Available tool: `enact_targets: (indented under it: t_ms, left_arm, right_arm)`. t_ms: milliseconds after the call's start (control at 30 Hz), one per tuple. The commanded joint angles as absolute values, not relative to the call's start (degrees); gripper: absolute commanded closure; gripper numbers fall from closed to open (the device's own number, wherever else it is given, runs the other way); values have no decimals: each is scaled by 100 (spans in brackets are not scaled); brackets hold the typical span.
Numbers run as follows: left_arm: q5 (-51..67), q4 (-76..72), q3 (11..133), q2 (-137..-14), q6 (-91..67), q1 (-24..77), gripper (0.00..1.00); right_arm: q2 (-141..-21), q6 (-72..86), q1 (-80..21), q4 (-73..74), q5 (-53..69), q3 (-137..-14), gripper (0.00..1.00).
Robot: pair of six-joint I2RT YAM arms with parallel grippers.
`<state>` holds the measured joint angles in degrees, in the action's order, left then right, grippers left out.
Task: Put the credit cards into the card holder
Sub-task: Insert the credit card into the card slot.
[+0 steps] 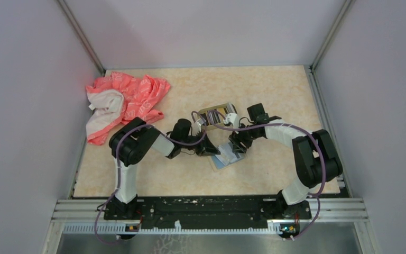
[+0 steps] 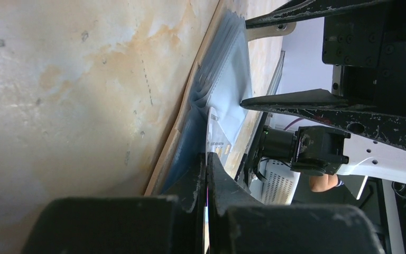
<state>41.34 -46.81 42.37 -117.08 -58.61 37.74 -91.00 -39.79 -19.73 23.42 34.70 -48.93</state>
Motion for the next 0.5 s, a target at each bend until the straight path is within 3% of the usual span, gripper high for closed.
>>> enact_targets:
  t_ms: [0,467]
  left_arm:
    - [3895,-3564,4399,-11732,-5452,3792,100]
    - [3859,-3393,4167,-11390,-5388,3797,100]
  right_arm:
    - [-8961,-3973,-2098,2339,3498,-5098,43]
    - [-9113,-3847,-2327,2153,3489,-5082,44]
